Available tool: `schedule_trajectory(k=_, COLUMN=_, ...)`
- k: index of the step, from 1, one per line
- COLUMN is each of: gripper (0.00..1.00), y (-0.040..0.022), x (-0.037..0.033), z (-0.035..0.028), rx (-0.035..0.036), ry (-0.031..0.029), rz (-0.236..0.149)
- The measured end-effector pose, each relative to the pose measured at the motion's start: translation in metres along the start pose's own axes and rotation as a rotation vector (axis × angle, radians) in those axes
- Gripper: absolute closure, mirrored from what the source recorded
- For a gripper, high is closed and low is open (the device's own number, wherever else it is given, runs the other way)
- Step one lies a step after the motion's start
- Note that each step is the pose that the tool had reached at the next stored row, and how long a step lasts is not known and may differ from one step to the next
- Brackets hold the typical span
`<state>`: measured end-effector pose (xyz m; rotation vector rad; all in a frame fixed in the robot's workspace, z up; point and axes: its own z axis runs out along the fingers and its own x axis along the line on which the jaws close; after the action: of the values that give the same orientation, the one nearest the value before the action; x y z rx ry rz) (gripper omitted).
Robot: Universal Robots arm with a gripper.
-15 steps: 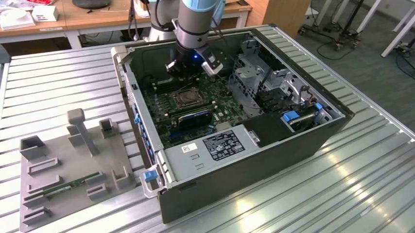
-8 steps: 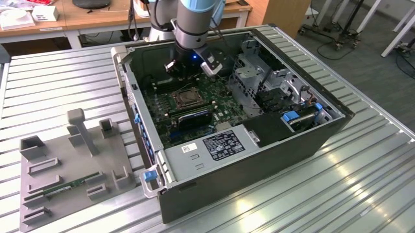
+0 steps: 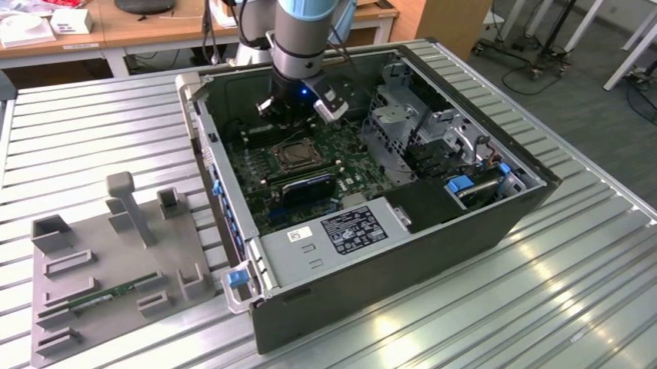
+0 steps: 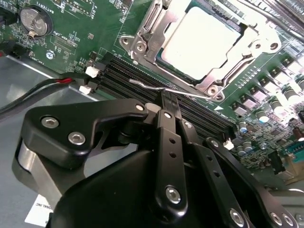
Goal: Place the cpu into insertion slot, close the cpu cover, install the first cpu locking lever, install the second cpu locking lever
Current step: 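Install the first cpu locking lever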
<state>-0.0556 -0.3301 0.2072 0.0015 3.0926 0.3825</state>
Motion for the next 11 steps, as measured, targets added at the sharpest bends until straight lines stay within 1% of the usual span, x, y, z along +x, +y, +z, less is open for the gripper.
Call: schedule_trajectory(k=11, gripper=0.89, y=-0.0001, x=-0.0013, z=-0.0001, rx=0.0001, ry=-0.0001, rz=0.000)
